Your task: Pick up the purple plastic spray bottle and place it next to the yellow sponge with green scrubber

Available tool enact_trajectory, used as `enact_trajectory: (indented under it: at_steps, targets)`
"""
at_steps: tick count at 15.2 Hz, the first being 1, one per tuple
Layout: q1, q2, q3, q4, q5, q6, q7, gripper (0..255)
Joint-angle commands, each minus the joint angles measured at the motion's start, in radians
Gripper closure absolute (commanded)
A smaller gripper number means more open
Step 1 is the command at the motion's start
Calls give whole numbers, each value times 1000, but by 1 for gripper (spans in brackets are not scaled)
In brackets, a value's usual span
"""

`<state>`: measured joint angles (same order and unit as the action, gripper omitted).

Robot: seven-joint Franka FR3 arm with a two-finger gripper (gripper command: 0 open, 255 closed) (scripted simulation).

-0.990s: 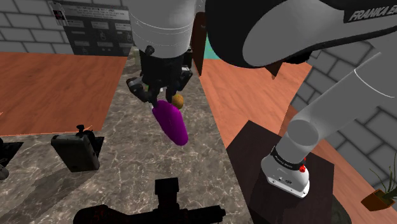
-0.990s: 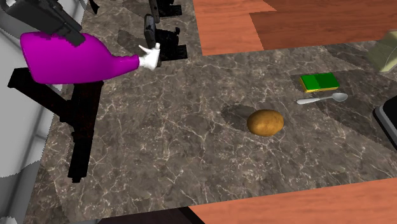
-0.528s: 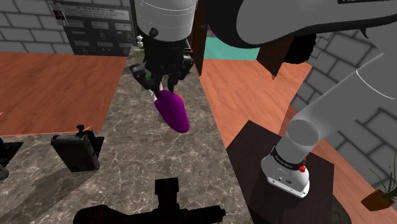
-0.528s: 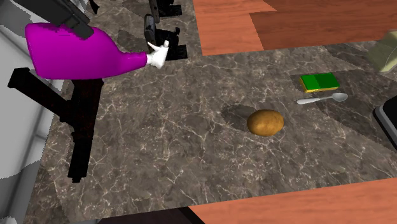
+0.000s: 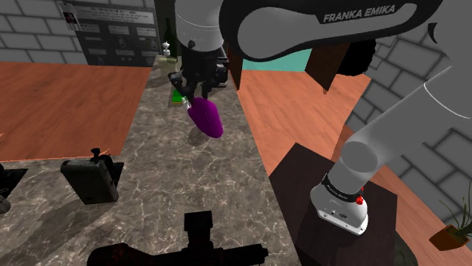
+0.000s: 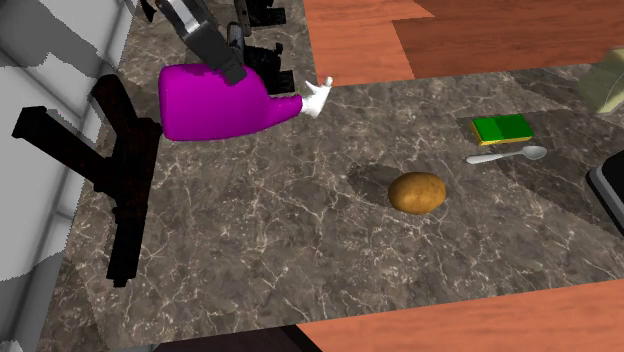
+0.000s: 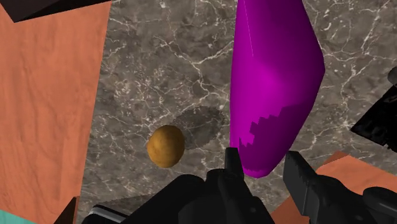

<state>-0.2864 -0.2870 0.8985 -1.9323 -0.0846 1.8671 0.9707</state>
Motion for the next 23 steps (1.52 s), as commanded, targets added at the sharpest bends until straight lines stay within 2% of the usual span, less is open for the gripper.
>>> enact_trajectory:
  at_steps: [1, 12, 23]
  targets:
    - [-9, -5, -38, -35, 1, 39, -45, 255]
    - [-115, 128, -138, -91, -97, 222, -186, 255]
    - [-208, 379, -215, 8, -272, 336, -264, 255]
